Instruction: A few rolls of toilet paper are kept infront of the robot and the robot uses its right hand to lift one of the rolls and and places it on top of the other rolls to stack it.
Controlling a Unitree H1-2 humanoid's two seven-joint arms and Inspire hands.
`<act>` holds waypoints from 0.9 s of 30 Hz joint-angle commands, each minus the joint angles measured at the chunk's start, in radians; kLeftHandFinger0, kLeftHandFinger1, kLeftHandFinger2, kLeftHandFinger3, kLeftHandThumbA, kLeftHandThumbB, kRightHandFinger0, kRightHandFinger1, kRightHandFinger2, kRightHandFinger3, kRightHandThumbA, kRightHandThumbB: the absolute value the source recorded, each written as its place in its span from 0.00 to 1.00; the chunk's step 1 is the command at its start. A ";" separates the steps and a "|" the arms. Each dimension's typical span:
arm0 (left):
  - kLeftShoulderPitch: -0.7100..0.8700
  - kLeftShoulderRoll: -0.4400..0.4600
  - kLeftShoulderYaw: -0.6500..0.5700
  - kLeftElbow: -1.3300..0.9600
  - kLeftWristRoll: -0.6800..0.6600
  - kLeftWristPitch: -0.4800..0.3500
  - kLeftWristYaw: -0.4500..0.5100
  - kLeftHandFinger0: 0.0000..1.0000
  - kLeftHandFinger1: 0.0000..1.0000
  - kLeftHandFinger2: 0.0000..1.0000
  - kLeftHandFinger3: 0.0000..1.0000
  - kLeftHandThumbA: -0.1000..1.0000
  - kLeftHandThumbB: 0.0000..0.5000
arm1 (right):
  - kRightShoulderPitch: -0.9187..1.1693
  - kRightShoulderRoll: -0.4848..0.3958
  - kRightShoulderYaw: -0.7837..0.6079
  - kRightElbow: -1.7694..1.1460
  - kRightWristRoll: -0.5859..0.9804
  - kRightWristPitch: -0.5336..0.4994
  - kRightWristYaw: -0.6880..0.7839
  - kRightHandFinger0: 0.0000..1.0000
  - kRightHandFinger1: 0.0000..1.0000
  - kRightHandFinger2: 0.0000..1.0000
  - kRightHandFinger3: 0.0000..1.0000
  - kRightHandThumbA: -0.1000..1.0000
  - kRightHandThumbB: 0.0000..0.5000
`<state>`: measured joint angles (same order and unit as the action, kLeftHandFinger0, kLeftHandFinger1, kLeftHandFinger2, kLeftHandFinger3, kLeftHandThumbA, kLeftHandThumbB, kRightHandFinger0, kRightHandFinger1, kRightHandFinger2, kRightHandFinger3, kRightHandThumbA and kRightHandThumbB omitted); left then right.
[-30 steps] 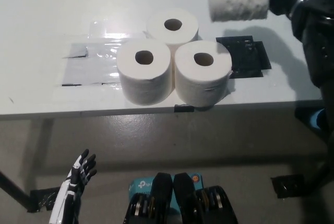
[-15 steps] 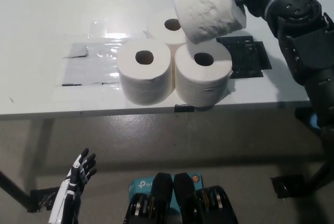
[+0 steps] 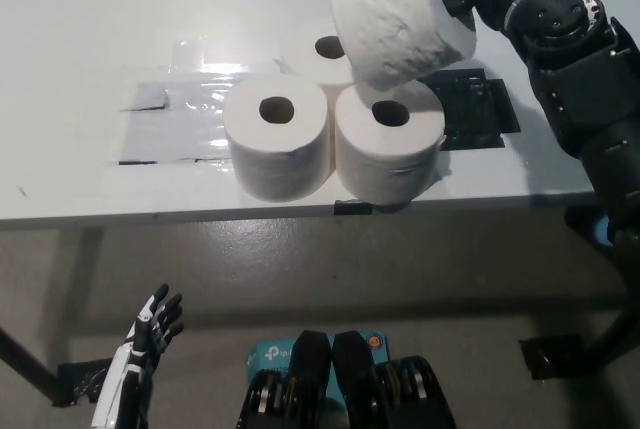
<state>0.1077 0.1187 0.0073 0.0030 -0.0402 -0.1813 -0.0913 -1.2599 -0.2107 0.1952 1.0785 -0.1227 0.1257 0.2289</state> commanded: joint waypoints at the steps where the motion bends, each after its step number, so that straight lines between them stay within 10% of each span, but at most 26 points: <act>1: -0.002 0.012 -0.001 -0.038 -0.005 -0.016 -0.013 1.00 1.00 1.00 1.00 1.00 0.30 | -0.098 -0.010 0.023 -0.004 -0.048 -0.084 -0.024 0.00 0.20 0.45 0.39 0.79 0.06; 13: -0.008 0.016 0.001 -0.037 0.002 -0.021 -0.010 1.00 1.00 1.00 1.00 1.00 0.27 | -0.090 0.024 0.050 0.036 -0.063 -0.125 -0.002 0.00 0.11 0.38 0.36 0.72 0.00; 21: -0.013 0.016 0.002 -0.035 -0.010 -0.017 -0.015 1.00 1.00 1.00 1.00 1.00 0.29 | -0.089 0.037 0.052 0.033 -0.072 -0.116 0.010 0.00 0.18 0.50 0.48 0.71 0.02; 27: -0.014 0.016 -0.001 -0.034 -0.009 -0.021 -0.016 1.00 1.00 1.00 1.00 1.00 0.28 | -0.104 0.047 0.067 0.030 -0.087 -0.107 0.028 0.00 0.06 0.33 0.23 0.70 0.01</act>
<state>0.1003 0.1205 0.0061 0.0030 -0.0402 -0.1813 -0.0915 -1.2716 -0.1776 0.2553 1.1301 -0.1974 0.0485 0.2307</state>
